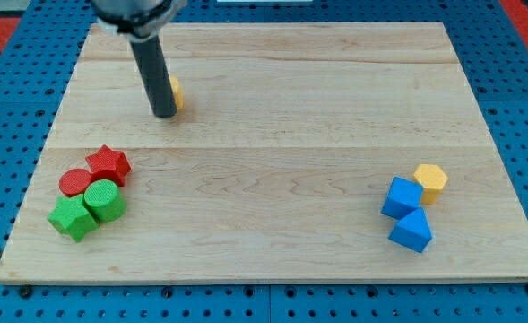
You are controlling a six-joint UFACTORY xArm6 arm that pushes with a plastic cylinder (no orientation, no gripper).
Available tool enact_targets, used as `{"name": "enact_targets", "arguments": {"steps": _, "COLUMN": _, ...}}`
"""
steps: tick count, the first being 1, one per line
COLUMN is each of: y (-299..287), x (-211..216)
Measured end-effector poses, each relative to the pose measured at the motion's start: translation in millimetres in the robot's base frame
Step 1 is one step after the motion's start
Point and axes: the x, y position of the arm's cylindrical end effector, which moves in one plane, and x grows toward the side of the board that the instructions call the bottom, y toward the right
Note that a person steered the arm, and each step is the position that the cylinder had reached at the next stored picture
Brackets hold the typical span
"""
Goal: Move the yellow heart to the top left of the board
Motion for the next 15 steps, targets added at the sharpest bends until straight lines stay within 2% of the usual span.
{"name": "enact_targets", "arguments": {"steps": 1, "y": 15.3, "x": -15.4}}
{"name": "enact_targets", "arguments": {"steps": 3, "y": 30.5, "x": -7.3}}
{"name": "enact_targets", "arguments": {"steps": 5, "y": 0.2, "x": -38.4}}
{"name": "enact_targets", "arguments": {"steps": 6, "y": 24.5, "x": -52.5}}
{"name": "enact_targets", "arguments": {"steps": 7, "y": -28.0, "x": -74.0}}
{"name": "enact_targets", "arguments": {"steps": 8, "y": -18.9, "x": -61.8}}
{"name": "enact_targets", "arguments": {"steps": 9, "y": -56.8, "x": -77.6}}
{"name": "enact_targets", "arguments": {"steps": 10, "y": -31.8, "x": -58.1}}
{"name": "enact_targets", "arguments": {"steps": 11, "y": -63.2, "x": -69.5}}
{"name": "enact_targets", "arguments": {"steps": 12, "y": -65.6, "x": -113.0}}
{"name": "enact_targets", "arguments": {"steps": 13, "y": -50.2, "x": -90.4}}
{"name": "enact_targets", "arguments": {"steps": 14, "y": -92.6, "x": -68.9}}
{"name": "enact_targets", "arguments": {"steps": 15, "y": -94.4, "x": -96.5}}
